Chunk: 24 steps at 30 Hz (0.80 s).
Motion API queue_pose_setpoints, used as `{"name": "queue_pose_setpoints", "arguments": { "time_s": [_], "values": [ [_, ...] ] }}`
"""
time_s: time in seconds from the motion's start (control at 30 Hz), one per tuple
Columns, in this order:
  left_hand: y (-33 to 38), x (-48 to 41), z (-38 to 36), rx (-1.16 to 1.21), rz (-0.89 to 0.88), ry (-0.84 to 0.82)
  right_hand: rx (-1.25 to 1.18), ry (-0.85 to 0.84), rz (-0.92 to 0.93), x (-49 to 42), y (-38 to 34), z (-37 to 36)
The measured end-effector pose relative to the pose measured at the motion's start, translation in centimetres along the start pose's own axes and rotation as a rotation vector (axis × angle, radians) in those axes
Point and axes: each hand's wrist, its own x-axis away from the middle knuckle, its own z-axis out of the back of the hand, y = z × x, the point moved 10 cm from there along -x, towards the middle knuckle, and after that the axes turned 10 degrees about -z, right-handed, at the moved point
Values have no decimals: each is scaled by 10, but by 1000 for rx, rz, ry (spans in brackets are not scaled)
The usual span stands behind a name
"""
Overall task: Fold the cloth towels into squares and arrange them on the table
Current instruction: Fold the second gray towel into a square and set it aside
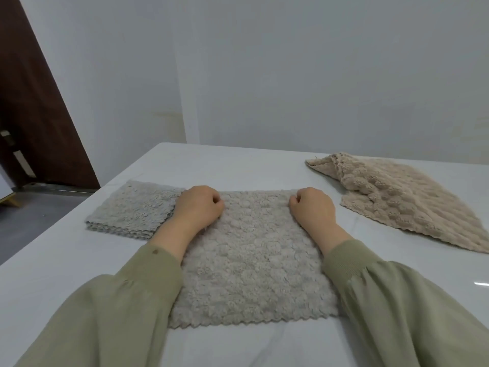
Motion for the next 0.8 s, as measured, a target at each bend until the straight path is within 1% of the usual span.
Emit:
{"name": "queue_pose_setpoints", "arguments": {
  "time_s": [0.1,0.17,0.27,0.37,0.4,0.47,0.63,0.8],
  "values": [
    [-7,3,4,29,-23,146,-39,48,28,-5,4,6],
    [-7,2,1,-23,-29,187,49,-8,26,-8,7,-3],
    [-1,-4,-14,-177,-80,120,134,-128,7,-9,10,-19],
    [-8,-9,-37,-131,-87,-52,137,-192,1,-8,10,-24],
    [-10,-9,-41,-115,-87,-83,143,-196,4,-8,9,-24],
    [-11,-8,-39,-119,-88,-71,151,-166,22,-7,6,-21],
    [-3,-3,-26,-90,-103,20,87,-67,90,-7,-3,-12],
    [1,1,-8,30,-126,175,38,10,128,-5,-7,-1]
  ]
}}
